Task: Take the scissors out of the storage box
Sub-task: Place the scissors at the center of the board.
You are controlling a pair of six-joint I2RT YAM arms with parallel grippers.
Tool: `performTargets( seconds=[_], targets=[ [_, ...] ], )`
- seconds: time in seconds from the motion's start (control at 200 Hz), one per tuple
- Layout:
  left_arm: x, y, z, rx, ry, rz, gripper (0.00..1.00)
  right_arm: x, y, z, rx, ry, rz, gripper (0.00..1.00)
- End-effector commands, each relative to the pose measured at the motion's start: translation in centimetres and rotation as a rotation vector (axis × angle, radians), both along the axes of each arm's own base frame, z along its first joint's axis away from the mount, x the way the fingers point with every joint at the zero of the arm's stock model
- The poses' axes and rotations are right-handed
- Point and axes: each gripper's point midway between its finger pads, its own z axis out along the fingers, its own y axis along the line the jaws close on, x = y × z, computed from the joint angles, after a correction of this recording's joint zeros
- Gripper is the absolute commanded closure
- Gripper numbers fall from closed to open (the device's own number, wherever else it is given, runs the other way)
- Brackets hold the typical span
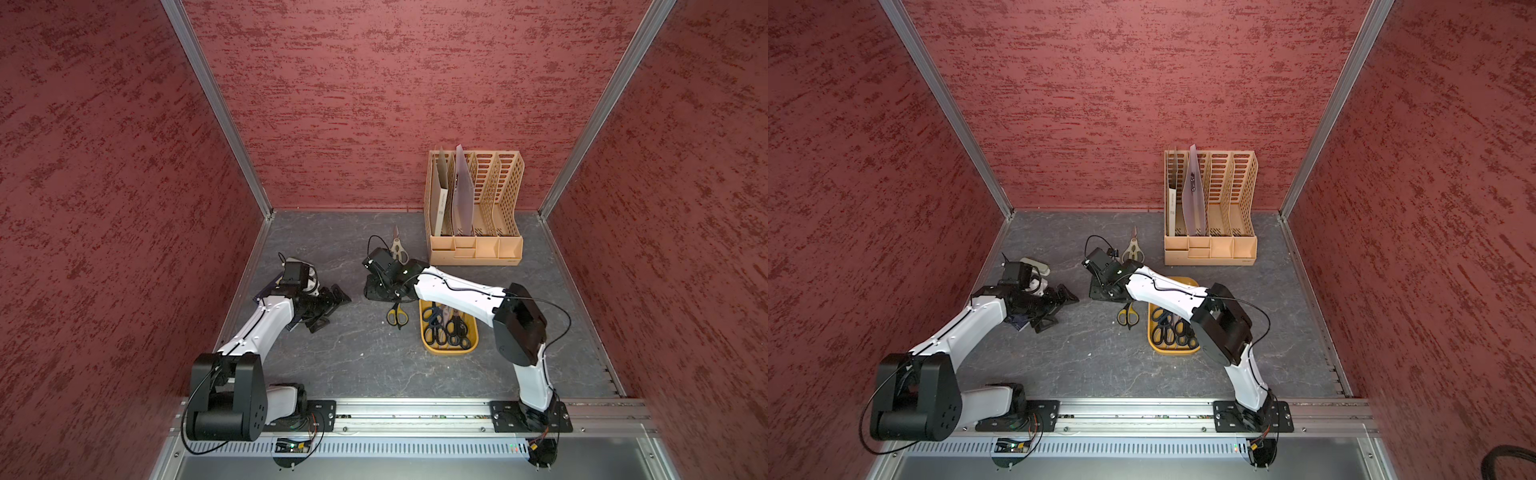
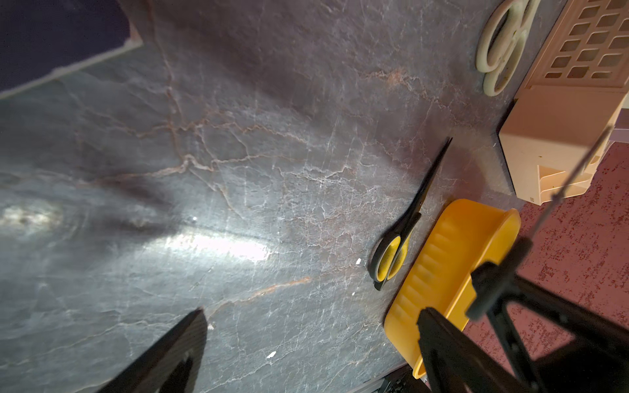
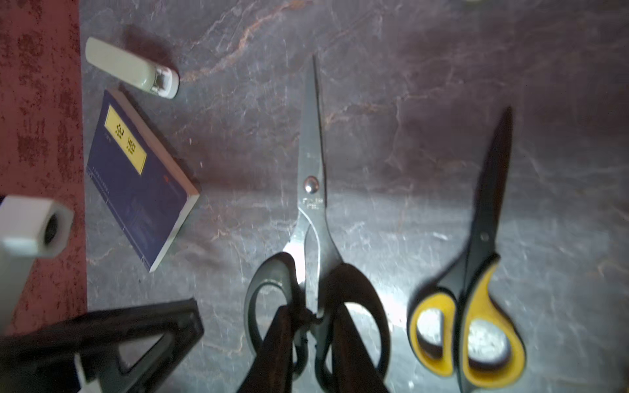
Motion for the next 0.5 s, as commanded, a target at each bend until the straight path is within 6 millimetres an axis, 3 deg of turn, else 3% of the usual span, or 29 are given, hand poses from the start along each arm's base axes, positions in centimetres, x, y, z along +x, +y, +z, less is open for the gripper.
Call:
performTargets(
  seconds=[0.0, 0.255, 0.496],
  targets=[
    [0.6, 0.4, 0.7, 0.01, -0.019, -0.009, 0.0, 2.5, 0.3, -0.6, -0.009, -0.007, 0.041, 0.86],
    [0.5, 0.8, 0.6, 0.024, 0.005, 0.016, 0.0, 8.0, 0.7, -4.4, 0.004, 0.024, 0.03, 0.85],
    [0.3, 1.1, 0.2, 0.041, 0.031, 0.029, 0.0, 11.9, 0.8, -6.4, 0.021, 0.003, 0.017, 0.85]
  ],
)
